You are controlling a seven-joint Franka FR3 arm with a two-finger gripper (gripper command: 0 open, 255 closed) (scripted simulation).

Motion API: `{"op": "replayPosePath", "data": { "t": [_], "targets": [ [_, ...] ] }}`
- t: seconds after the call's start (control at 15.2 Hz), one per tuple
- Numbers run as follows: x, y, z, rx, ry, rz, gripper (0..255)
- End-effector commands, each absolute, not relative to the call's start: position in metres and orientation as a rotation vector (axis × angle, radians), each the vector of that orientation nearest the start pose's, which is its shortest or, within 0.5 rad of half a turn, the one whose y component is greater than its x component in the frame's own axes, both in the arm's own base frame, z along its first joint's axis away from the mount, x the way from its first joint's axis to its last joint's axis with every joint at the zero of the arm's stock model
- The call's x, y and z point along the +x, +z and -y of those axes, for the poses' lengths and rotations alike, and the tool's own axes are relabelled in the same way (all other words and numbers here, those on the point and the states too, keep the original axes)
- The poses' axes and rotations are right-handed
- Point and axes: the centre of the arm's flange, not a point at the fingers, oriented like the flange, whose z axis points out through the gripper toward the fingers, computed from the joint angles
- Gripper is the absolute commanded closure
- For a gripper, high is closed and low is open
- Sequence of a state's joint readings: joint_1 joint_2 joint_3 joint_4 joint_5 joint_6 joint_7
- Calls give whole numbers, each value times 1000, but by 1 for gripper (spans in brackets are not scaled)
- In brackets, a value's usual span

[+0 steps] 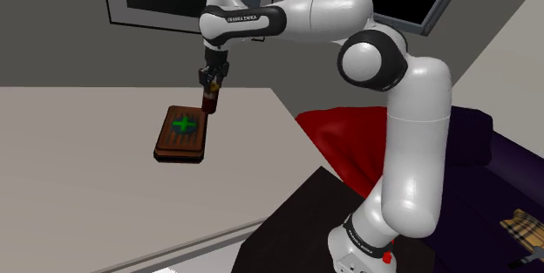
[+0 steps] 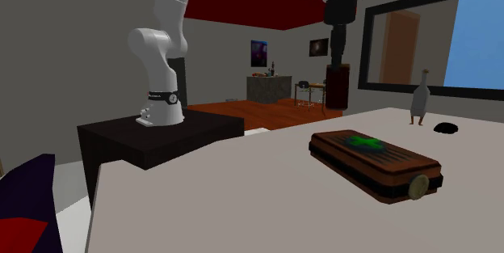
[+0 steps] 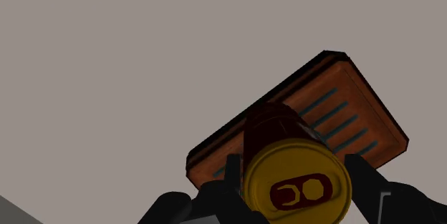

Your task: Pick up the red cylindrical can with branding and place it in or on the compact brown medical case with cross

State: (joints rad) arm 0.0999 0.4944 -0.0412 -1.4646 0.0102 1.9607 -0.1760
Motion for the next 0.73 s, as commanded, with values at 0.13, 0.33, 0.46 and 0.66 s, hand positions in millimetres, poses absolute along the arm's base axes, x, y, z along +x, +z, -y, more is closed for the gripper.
{"op": "replayPosePath", "data": {
  "t": [0.13, 0.33, 0.46, 0.66],
  "targets": [
    [734, 405, -81, -3130, -3, 370, 255],
    [771, 412, -112, -3130, -3, 370, 255],
    [771, 401, -112, -3130, -3, 370, 255],
    [771, 385, -112, -3130, -3, 370, 255]
  ]
}}
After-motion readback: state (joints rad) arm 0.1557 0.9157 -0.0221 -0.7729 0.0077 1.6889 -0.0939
